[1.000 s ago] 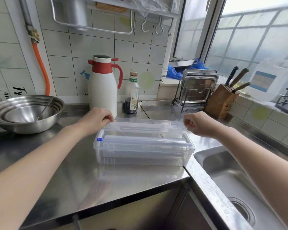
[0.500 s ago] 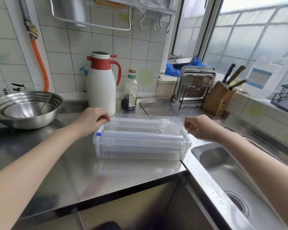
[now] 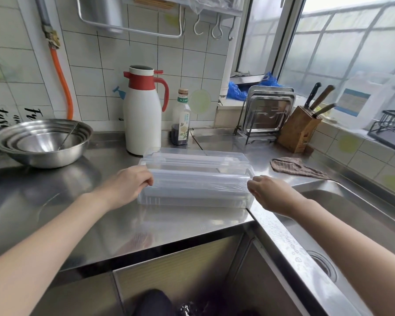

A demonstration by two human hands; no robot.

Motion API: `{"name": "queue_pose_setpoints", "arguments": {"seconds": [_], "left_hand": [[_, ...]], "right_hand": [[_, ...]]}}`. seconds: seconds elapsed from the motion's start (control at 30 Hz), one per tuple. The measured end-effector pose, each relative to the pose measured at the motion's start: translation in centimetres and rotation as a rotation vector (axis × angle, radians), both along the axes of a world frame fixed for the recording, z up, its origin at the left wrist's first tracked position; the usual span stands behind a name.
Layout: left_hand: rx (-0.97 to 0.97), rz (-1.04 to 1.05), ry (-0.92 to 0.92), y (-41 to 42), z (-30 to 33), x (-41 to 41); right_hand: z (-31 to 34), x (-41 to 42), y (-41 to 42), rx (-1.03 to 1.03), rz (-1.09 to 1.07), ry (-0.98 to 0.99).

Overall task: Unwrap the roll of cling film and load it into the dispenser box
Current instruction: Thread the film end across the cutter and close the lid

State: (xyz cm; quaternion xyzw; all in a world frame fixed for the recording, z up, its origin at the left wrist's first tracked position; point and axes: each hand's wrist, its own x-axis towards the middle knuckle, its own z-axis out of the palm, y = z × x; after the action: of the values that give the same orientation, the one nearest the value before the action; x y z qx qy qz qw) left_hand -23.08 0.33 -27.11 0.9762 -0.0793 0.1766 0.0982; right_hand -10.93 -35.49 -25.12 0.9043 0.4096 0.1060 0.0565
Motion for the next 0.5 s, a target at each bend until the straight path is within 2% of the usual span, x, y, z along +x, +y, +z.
{"name": "queue_pose_setpoints", "arguments": {"seconds": [0.3,0.5], "left_hand": [[0.378,-0.045,-0.095,-1.3,0.0,-0.8],[0.518,-0.067,-0.071,-1.2,0.0,-0.2]], "right_hand": [[-2.1,-0.2,0.6,-0.093,-0.033,-0.160],[-2.1,0.0,1.4,-0.208,-0.072,-0.209]]}}
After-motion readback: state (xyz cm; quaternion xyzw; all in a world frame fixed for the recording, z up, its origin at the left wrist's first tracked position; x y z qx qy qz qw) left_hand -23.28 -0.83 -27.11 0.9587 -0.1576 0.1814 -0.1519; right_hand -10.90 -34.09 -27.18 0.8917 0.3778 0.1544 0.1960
